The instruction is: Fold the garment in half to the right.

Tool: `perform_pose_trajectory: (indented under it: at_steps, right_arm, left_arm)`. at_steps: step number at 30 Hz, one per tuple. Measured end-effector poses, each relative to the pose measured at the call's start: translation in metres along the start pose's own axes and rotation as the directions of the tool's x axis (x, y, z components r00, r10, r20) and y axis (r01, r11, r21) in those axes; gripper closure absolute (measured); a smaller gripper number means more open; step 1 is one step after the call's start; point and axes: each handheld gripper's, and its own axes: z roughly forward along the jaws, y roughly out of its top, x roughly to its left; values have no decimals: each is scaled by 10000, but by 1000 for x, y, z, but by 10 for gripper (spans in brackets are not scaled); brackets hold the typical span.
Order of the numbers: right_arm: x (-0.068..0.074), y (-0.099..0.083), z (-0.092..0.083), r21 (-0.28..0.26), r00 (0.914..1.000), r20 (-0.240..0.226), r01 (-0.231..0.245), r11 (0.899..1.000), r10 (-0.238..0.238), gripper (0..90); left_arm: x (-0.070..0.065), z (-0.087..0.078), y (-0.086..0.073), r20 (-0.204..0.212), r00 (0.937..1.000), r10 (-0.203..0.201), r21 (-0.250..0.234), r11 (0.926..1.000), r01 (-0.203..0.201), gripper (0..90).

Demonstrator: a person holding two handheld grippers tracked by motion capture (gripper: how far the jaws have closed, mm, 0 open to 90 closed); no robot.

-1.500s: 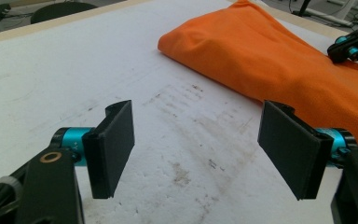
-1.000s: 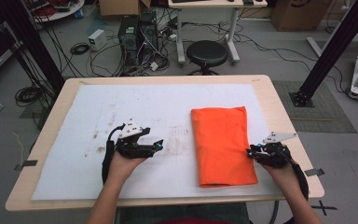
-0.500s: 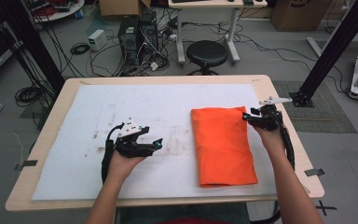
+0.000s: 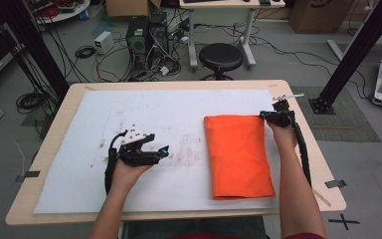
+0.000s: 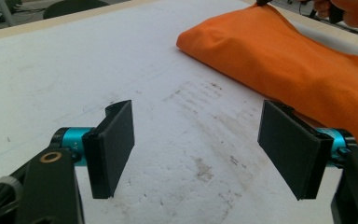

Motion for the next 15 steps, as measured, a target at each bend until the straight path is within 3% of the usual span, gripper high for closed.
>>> perform_pose_trajectory:
  at_steps: [3,6,8,10,15]
  right_arm:
    - [5,1,-10,-339,10000,53,76,9994,-74,733]
    - [11,3,-23,-591,9984,157,556,9967,-547,624]
    - [16,3,-33,-813,9958,246,895,9927,-878,598]
    - [19,4,-42,-918,9948,278,1001,9907,-980,491]
    - [26,-2,-60,-1454,9922,-159,1198,9821,-1234,441]
  left_arm:
    - [3,-2,0,-197,9998,-2,19,10000,2,271]
    - [8,-5,0,-390,9992,-11,35,10000,13,271]
    - [11,-7,0,-515,9987,13,29,10000,-11,271]
    - [14,-9,0,-692,9976,35,45,10000,-32,271]
    - [21,-13,1,-814,9967,61,46,10000,-58,269]
